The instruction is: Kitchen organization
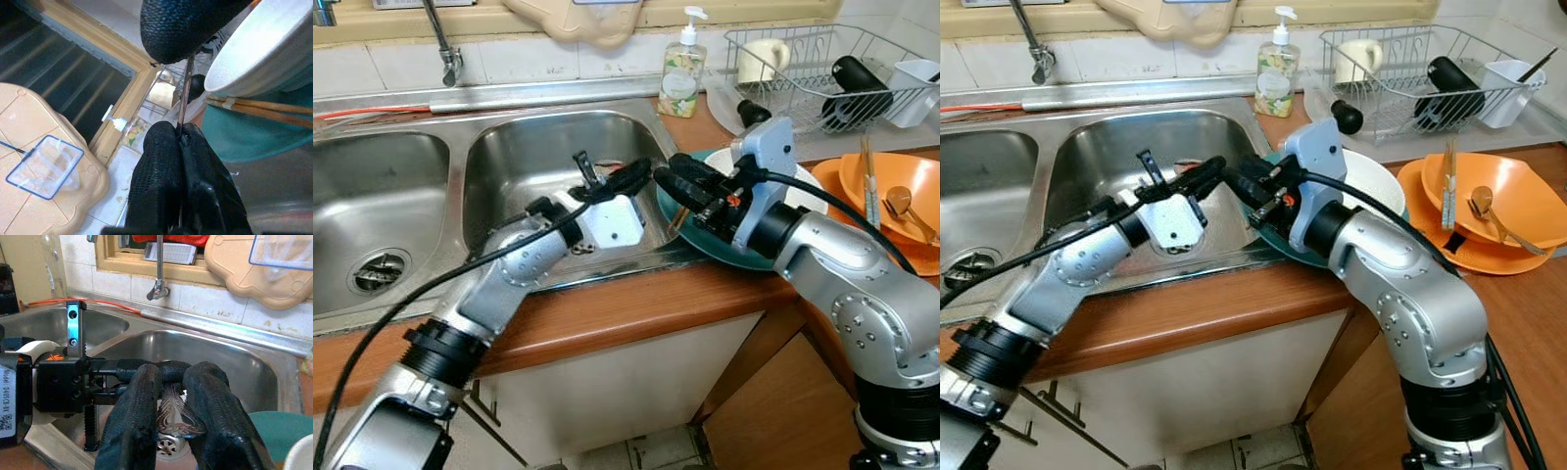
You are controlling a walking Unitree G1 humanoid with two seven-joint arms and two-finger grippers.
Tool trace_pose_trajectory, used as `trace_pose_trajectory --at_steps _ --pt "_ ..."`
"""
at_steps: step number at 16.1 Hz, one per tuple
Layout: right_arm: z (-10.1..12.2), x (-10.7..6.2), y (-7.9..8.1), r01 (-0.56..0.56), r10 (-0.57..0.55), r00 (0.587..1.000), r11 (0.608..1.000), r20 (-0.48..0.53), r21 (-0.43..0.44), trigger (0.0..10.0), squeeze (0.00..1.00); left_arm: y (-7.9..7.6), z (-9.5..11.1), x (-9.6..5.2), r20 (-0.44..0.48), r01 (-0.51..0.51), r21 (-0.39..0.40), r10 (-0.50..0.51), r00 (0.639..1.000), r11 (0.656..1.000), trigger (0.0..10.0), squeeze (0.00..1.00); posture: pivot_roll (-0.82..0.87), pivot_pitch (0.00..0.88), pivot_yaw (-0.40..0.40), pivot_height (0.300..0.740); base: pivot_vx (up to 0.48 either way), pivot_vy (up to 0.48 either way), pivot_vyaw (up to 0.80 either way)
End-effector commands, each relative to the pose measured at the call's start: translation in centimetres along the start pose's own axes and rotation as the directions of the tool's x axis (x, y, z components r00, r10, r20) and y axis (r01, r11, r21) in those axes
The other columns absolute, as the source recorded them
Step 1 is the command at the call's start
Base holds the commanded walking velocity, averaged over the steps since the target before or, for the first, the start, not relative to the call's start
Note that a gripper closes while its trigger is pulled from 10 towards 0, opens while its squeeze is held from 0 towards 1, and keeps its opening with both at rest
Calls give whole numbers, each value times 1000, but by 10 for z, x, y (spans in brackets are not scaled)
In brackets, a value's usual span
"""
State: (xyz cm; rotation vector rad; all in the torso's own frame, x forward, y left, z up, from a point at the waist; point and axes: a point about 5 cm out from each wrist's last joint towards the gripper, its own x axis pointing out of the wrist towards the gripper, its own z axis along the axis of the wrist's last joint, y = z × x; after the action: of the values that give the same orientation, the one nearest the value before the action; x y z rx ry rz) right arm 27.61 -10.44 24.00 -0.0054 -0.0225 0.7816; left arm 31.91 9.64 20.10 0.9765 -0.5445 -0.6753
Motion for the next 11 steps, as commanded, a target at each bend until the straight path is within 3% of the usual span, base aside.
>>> trace_pose_trajectory --at_steps 1,2,3,6,8,11 --pt "4 1 0 0 0 1000 1000 14 -4 10000 1000 8 -7 -1 -37 -4 15 4 999 1000 0 0 -111 0 4 740 0 0 0" --pt "5 1 -1 25 -24 1000 999 20 -27 10000 1000 14 -16 -4 -86 -19 16 20 996 1000 0 0 -115 0 9 740 0 0 0" --pt "5 -2 -3 50 -49 999 998 21 -47 10000 0 21 -28 -7 -150 -31 9 32 988 999 0 0 -118 0 13 740 0 0 0" --pt "3 -7 -3 55 -55 999 996 4 -65 10000 0 26 -44 -11 -233 -19 9 20 972 1000 0 0 -126 0 17 740 0 0 0" --pt "-1 -13 1 51 -53 998 995 -30 -81 10000 0 34 -66 -13 -357 -4 -5 2 934 1000 0 0 -136 0 19 740 0 0 0" --pt "-10 -18 10 20 -32 994 993 -105 -118 10000 0 28 -90 -12 -492 81 -77 -108 864 994 0 0 -148 0 28 740 0 0 0"
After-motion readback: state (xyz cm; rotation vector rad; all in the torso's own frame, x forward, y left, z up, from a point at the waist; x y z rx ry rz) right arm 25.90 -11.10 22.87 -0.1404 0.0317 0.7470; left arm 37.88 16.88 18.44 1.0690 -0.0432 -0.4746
